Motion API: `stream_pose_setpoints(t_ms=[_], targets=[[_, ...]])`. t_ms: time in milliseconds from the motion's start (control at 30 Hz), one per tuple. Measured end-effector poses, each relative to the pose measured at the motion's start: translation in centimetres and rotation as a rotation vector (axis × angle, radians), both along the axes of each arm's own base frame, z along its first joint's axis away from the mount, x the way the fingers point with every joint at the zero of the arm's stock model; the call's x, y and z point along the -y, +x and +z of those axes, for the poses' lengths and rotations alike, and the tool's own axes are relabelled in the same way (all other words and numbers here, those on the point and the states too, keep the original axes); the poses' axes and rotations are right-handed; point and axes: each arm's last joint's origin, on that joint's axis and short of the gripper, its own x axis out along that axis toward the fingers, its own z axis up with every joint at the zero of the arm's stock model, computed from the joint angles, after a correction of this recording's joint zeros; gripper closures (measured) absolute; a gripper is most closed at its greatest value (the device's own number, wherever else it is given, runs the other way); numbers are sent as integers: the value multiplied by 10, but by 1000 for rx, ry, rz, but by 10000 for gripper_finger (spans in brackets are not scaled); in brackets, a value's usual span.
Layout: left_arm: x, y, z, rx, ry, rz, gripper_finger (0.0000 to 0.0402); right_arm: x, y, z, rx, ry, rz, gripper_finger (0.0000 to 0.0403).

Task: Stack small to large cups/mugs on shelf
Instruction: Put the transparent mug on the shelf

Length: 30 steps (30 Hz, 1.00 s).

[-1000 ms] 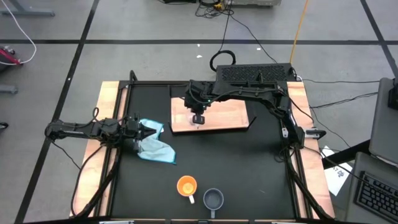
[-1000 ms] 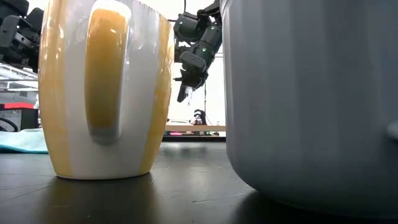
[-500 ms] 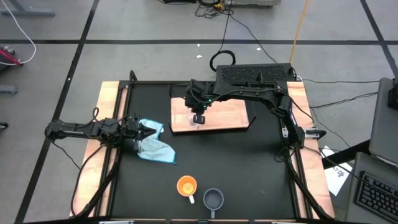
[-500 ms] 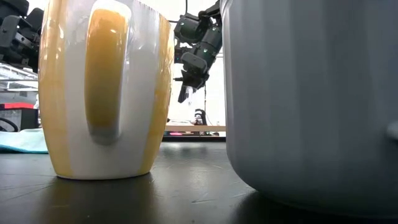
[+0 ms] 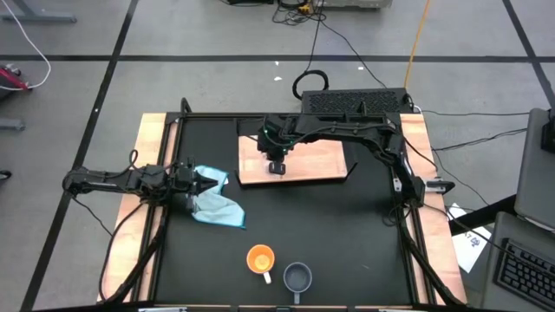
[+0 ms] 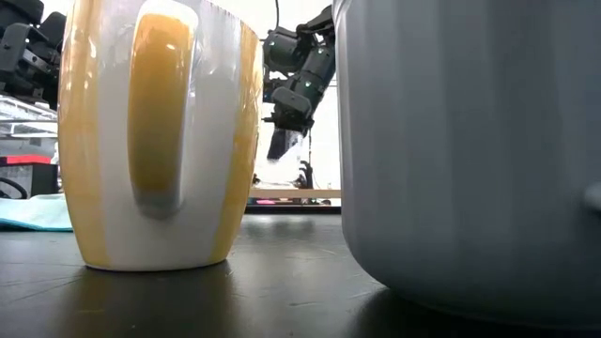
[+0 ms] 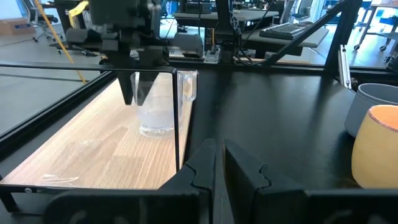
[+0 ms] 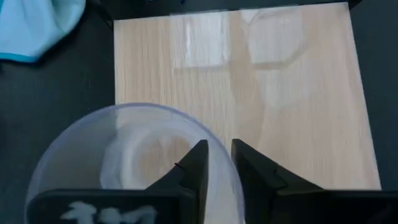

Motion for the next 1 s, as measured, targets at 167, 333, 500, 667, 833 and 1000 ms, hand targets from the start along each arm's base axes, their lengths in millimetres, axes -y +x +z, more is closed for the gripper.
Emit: stream_pose_setpoints(t_ms=[167,333,500,667,833,1000], targets=[[0,0,0,0,0,0,369,0,1,2,16,-3,0,310],[0,0,0,0,0,0,369,-1,1,3,21,-4,-1,296],[0,0,0,0,0,0,369,-1,0,8,33,-7,-1,285],[0,0,0,0,0,0,369,-2,-4,25,81,-19,-5,275],[0,0,0,0,0,0,369,-5,-9,44,127,-53,-36,266],[0,0,0,0,0,0,369,-7,-19,68,163,-103,-63,277]])
